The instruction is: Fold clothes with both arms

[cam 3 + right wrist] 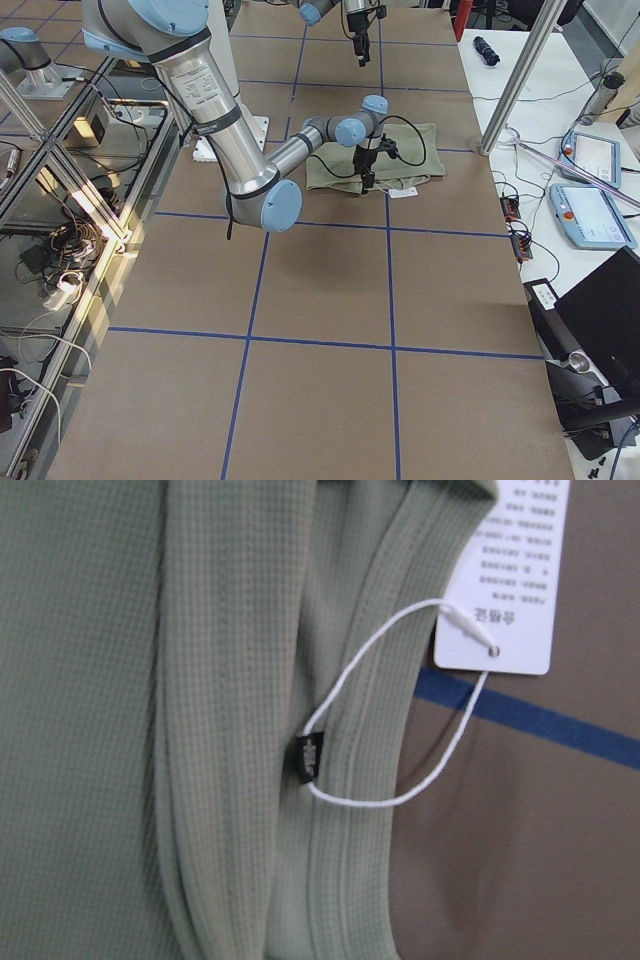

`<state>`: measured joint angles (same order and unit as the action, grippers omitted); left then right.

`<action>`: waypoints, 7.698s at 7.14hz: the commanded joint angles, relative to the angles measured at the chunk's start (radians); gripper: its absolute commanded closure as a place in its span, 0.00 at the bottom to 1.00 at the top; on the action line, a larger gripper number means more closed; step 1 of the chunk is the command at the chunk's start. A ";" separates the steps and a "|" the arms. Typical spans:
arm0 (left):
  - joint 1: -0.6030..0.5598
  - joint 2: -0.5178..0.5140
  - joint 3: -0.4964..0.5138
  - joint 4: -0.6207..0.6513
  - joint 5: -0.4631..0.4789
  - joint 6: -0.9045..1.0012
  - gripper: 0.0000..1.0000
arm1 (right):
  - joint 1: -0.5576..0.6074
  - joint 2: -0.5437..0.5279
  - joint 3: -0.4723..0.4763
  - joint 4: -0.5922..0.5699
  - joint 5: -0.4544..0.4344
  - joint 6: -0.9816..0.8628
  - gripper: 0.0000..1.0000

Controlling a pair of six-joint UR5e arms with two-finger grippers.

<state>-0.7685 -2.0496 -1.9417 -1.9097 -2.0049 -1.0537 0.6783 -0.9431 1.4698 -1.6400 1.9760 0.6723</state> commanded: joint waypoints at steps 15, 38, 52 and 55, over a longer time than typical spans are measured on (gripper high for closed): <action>-0.006 -0.006 0.046 -0.054 -0.002 0.001 0.00 | 0.066 0.270 -0.402 0.143 0.009 -0.046 0.00; -0.014 -0.004 0.109 -0.117 -0.003 0.001 0.00 | 0.161 0.458 -0.807 0.494 -0.054 -0.042 0.00; 0.404 -0.003 0.128 -0.128 0.175 -0.786 0.02 | 0.199 -0.209 0.268 0.147 0.205 0.136 0.00; 0.506 -0.026 0.148 -0.042 0.293 -0.919 0.02 | 0.164 -0.207 0.256 0.149 0.192 0.164 0.00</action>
<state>-0.3010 -2.0684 -1.8063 -1.9674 -1.7557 -1.9235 0.8513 -1.1494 1.7271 -1.4915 2.1727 0.8251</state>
